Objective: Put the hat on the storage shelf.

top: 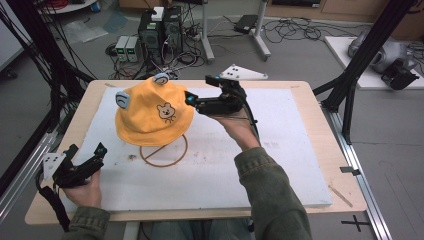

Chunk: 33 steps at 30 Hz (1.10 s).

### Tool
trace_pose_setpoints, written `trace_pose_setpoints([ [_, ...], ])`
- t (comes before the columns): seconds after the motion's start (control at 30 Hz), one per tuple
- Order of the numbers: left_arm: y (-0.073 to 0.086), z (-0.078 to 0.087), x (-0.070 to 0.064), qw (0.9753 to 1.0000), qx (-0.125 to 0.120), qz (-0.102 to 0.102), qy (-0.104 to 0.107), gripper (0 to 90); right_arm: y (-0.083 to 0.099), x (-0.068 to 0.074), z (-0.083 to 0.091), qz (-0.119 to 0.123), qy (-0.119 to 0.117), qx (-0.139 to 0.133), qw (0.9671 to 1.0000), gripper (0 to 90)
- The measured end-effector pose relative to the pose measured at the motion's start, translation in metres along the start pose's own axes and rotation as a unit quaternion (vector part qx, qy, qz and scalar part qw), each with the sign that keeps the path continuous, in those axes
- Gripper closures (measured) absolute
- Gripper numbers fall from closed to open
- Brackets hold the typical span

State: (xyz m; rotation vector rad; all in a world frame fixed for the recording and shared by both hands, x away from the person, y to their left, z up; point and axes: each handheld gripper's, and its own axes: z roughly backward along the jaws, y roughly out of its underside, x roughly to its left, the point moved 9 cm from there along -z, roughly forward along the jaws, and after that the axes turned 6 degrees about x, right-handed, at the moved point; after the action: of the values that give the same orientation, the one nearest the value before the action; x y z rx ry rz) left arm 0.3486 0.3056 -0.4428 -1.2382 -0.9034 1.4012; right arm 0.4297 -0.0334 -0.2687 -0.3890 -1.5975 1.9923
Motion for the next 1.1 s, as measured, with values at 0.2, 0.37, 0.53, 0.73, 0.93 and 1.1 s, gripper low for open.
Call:
trace_pose_setpoints([
  [0.2,-0.002,0.001,-0.002,1.0000,-0.002,-0.005,-0.001,7.8,0.002,-0.027,0.038,-0.013,0.045,-0.021,0.9987,10.9],
  [0.37,-0.002,0.001,-0.005,1.0000,-0.002,-0.008,0.001,7.7,0.009,-0.048,0.076,-0.018,0.073,-0.029,0.9967,11.0],
  [0.53,-0.002,0.001,-0.008,0.9999,-0.002,-0.012,0.003,7.7,0.017,-0.067,0.116,-0.025,0.106,-0.038,0.9933,11.0],
  [0.73,-0.002,0.001,-0.008,0.9999,-0.001,0.005,0.012,7.7,0.036,-0.075,0.150,-0.032,0.136,-0.045,0.9891,11.0],
  [0.93,-0.002,0.003,-0.007,1.0000,-0.003,-0.001,0.006,7.7,0.059,-0.082,0.172,-0.045,0.188,-0.075,0.9783,11.0],
  [1.1,-0.001,0.001,-0.009,0.9999,0.001,0.000,0.015,8.8,0.084,-0.094,0.184,-0.066,0.289,-0.080,0.9516,11.0],
])
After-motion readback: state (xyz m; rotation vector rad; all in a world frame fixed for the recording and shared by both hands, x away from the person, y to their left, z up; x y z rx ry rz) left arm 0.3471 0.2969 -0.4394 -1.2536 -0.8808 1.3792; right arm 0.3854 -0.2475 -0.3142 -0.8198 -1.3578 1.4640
